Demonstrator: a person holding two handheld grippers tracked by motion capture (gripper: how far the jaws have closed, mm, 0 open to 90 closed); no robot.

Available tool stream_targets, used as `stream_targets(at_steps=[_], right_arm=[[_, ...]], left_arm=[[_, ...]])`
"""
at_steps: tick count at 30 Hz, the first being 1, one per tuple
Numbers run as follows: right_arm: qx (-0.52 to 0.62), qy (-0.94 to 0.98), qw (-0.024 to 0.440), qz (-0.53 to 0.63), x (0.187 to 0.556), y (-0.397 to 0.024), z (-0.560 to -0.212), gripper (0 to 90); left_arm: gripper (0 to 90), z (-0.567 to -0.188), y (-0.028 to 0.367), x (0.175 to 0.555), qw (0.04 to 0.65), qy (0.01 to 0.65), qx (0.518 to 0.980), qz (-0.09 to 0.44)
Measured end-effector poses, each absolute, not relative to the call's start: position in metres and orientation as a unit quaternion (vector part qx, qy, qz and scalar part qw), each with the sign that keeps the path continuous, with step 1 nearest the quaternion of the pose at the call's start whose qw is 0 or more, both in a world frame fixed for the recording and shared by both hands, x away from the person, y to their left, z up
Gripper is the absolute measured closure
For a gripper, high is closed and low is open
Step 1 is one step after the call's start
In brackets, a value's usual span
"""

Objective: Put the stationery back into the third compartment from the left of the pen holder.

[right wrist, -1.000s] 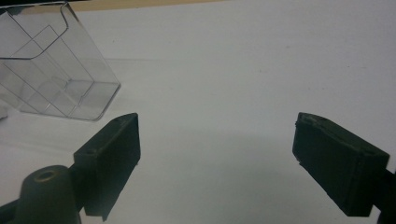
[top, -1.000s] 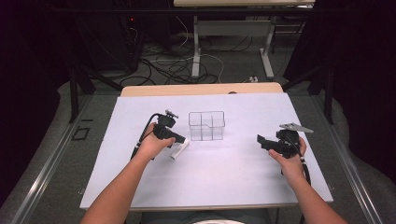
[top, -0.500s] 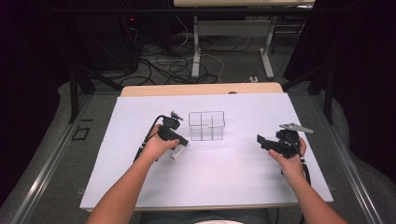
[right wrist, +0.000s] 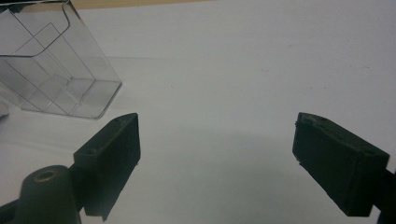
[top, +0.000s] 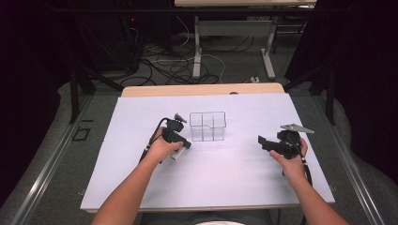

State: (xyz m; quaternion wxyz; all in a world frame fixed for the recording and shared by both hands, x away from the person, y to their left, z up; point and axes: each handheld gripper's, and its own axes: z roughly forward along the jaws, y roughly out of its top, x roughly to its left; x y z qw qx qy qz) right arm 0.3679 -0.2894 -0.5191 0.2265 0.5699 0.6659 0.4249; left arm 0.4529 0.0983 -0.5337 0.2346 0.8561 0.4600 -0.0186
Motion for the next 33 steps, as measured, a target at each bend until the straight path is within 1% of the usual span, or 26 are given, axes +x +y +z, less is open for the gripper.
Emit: stream_targets(at_steps=[9, 27, 33], right_arm=[[0.57, 0.665, 0.227, 0.425, 0.3685, -0.2887, -0.5196, 14.5], [0.57, 0.666, 0.228, 0.425, 0.3683, -0.2892, -0.5192, 14.5], [0.57, 0.666, 0.227, 0.425, 0.3682, -0.2893, -0.5191, 14.5]], left_arm=[[65.7, -0.5332, 0.0967, 0.4517, 0.225, 0.454, 0.862, -0.002], [66.9, -0.5321, 0.0954, 0.4506, 0.218, 0.453, 0.865, -0.004], [67.1, -0.5289, 0.0989, 0.4497, 0.234, 0.449, 0.862, -0.003]])
